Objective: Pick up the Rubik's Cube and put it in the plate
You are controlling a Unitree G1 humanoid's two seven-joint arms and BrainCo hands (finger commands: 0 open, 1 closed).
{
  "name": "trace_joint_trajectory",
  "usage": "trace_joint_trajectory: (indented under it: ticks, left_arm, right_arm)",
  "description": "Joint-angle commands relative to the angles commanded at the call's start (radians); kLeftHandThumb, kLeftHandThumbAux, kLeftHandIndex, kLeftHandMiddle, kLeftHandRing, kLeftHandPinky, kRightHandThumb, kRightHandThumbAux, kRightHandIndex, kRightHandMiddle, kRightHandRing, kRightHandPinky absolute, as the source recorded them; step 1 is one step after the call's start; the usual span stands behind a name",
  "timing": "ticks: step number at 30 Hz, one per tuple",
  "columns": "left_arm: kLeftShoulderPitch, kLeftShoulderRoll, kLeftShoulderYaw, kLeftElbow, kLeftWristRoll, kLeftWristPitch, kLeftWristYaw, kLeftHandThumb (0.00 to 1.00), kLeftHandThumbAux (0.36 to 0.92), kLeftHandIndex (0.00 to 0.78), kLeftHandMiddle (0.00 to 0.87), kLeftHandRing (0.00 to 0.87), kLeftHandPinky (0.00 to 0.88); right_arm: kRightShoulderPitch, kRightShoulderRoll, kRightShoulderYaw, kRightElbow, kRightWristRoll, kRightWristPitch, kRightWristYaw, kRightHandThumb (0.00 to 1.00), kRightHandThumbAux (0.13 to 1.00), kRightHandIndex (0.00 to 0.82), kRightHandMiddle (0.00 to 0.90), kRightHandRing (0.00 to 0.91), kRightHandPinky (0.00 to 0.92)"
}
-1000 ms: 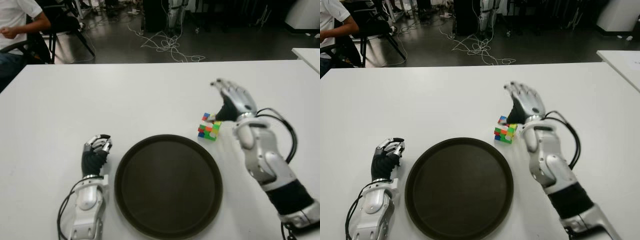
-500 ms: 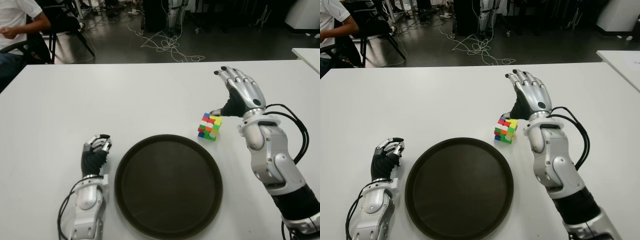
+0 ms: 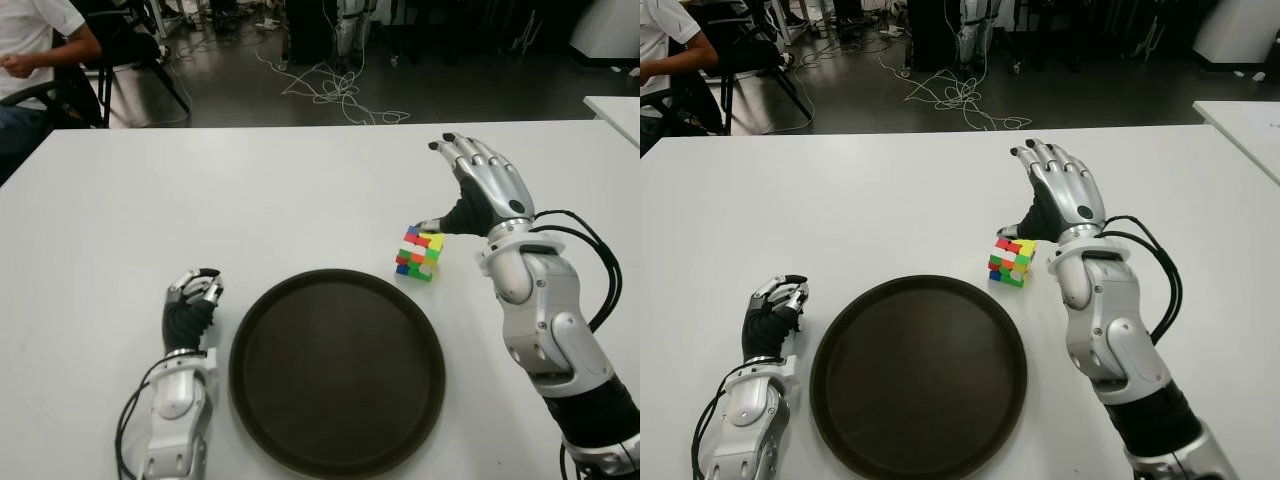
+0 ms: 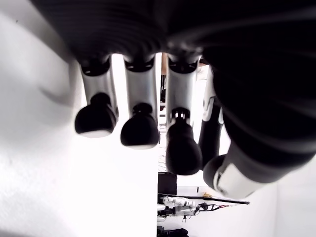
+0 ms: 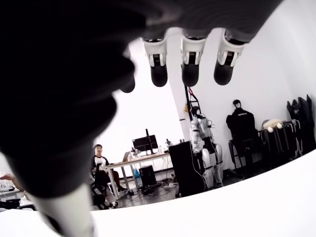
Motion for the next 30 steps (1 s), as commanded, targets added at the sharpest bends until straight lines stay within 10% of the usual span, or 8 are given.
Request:
trace_joint_trajectory:
  ticks: [30]
  left_arm:
    - [0.004,0.011,-0.008,-0.03,0.024,0.06,-0.007,0.712,0.704,0.444,0.811,0.823,0.815]
  right_arm:
    - [-0.025,0.003,0.029,0.141,0.025,-0.024,0.07,0.0,0.822,0.046,0.045,0.06,0.068]
